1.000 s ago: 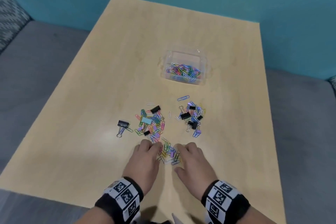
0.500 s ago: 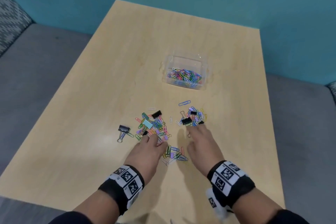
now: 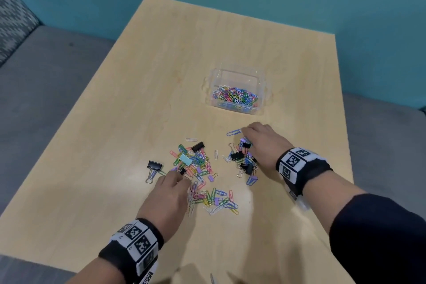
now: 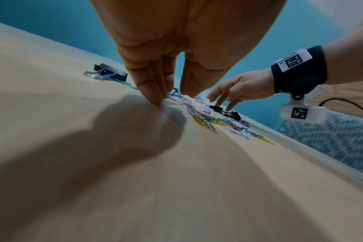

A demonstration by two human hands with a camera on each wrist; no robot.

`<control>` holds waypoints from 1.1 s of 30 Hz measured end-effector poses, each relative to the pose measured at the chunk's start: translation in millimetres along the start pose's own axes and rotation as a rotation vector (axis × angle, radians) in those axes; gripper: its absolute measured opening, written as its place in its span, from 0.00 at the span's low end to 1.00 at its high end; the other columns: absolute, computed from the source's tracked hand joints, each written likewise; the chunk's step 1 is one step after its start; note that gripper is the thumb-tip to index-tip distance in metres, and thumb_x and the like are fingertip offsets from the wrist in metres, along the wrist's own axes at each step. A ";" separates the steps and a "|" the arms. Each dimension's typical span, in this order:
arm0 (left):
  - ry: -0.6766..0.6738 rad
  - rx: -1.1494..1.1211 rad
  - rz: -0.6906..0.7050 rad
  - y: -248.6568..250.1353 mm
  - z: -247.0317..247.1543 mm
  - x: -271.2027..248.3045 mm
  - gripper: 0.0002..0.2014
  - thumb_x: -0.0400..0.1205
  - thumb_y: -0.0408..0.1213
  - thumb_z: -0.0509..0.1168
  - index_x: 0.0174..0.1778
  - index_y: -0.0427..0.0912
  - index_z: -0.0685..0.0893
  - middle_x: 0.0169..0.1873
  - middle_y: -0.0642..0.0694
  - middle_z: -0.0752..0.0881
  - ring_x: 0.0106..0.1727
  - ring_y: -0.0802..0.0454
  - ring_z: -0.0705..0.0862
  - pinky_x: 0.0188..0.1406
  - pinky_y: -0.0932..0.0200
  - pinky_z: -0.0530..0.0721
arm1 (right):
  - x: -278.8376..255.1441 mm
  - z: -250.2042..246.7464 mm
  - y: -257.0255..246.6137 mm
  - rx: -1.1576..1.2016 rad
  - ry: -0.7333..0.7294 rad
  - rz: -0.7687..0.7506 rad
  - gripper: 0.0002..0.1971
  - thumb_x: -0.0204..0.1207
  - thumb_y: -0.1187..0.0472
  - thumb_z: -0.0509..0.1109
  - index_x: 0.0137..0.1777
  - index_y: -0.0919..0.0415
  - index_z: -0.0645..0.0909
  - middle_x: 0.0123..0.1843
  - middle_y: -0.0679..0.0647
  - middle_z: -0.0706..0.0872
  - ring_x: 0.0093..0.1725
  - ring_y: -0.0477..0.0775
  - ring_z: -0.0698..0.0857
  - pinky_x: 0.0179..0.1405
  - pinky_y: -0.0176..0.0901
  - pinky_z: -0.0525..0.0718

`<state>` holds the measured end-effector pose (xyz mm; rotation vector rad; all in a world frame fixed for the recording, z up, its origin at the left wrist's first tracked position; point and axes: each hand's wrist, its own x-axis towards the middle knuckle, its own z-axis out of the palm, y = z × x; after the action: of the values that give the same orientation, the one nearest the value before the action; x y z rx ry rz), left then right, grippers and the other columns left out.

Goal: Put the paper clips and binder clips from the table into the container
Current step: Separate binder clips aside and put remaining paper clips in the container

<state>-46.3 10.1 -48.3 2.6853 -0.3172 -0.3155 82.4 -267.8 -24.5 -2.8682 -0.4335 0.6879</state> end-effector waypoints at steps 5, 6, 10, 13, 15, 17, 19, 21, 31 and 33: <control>0.134 -0.052 -0.074 -10.1 -5.3 2.8 0.14 0.72 0.24 0.68 0.53 0.39 0.83 0.47 0.43 0.78 0.45 0.41 0.77 0.41 0.47 0.82 | -10.0 16.8 -21.7 -0.032 0.023 0.043 0.15 0.77 0.63 0.58 0.62 0.57 0.75 0.61 0.54 0.73 0.58 0.58 0.68 0.54 0.55 0.77; 0.145 -0.060 -0.080 -12.3 -7.5 4.4 0.14 0.72 0.23 0.68 0.52 0.38 0.84 0.47 0.43 0.78 0.44 0.41 0.77 0.41 0.47 0.82 | -13.3 20.8 -25.0 -0.015 0.014 0.031 0.14 0.76 0.64 0.58 0.60 0.56 0.76 0.60 0.54 0.73 0.57 0.57 0.68 0.53 0.55 0.77; 0.151 -0.067 -0.124 -17.4 -16.9 12.0 0.14 0.73 0.24 0.68 0.53 0.39 0.85 0.48 0.42 0.79 0.47 0.39 0.78 0.42 0.49 0.83 | -11.3 16.5 -28.9 0.085 0.067 0.046 0.08 0.76 0.64 0.59 0.54 0.58 0.75 0.59 0.55 0.73 0.58 0.60 0.71 0.54 0.54 0.76; 0.113 -0.039 -0.150 -17.7 -24.5 24.3 0.17 0.74 0.24 0.65 0.58 0.38 0.83 0.55 0.40 0.80 0.53 0.36 0.78 0.49 0.46 0.83 | 2.9 9.6 -33.8 0.084 0.044 0.015 0.17 0.78 0.63 0.58 0.67 0.60 0.71 0.68 0.57 0.71 0.65 0.61 0.71 0.58 0.54 0.76; 0.075 -0.002 -0.090 -17.1 -29.7 39.7 0.23 0.74 0.23 0.62 0.67 0.40 0.79 0.64 0.38 0.79 0.61 0.34 0.77 0.58 0.43 0.81 | 12.1 9.1 -41.2 0.037 0.006 -0.001 0.20 0.78 0.62 0.57 0.71 0.60 0.69 0.71 0.57 0.70 0.67 0.61 0.70 0.61 0.55 0.76; 0.018 0.030 -0.007 -16.3 -34.6 58.8 0.31 0.75 0.22 0.58 0.76 0.41 0.70 0.74 0.39 0.73 0.72 0.36 0.71 0.70 0.45 0.73 | 17.7 11.6 -51.8 -0.020 0.001 -0.022 0.19 0.78 0.61 0.58 0.69 0.61 0.71 0.70 0.59 0.72 0.66 0.61 0.71 0.60 0.53 0.75; -0.066 0.035 0.016 -14.9 -39.5 75.6 0.36 0.75 0.21 0.55 0.81 0.44 0.59 0.78 0.44 0.67 0.77 0.44 0.65 0.75 0.50 0.68 | 18.0 15.6 -64.7 -0.063 0.014 -0.064 0.18 0.77 0.61 0.58 0.66 0.62 0.72 0.68 0.60 0.73 0.64 0.61 0.72 0.60 0.53 0.75; -0.151 0.058 0.009 -15.7 -40.8 84.8 0.39 0.75 0.20 0.55 0.83 0.47 0.54 0.78 0.46 0.68 0.77 0.46 0.65 0.73 0.51 0.70 | 12.5 20.5 -77.3 -0.108 0.031 -0.130 0.18 0.77 0.61 0.58 0.66 0.62 0.72 0.66 0.60 0.75 0.64 0.62 0.73 0.62 0.53 0.74; -0.092 0.169 0.090 -38.2 -33.4 77.8 0.21 0.77 0.28 0.61 0.65 0.47 0.80 0.59 0.47 0.79 0.53 0.42 0.74 0.54 0.52 0.77 | -4.3 38.2 -115.2 -0.185 0.024 -0.333 0.25 0.71 0.66 0.61 0.70 0.59 0.70 0.66 0.58 0.74 0.64 0.62 0.72 0.59 0.55 0.74; -0.086 0.173 0.081 -39.4 -33.9 72.3 0.18 0.75 0.30 0.63 0.60 0.46 0.83 0.56 0.46 0.80 0.50 0.42 0.75 0.50 0.50 0.78 | -8.3 38.3 -114.7 -0.236 0.017 -0.322 0.26 0.70 0.66 0.62 0.71 0.60 0.69 0.66 0.59 0.73 0.62 0.62 0.72 0.56 0.55 0.75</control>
<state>38.0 38.5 -47.4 2.8236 -0.4985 -0.3957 29.9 -158.7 -29.4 -2.9078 -1.0085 0.5869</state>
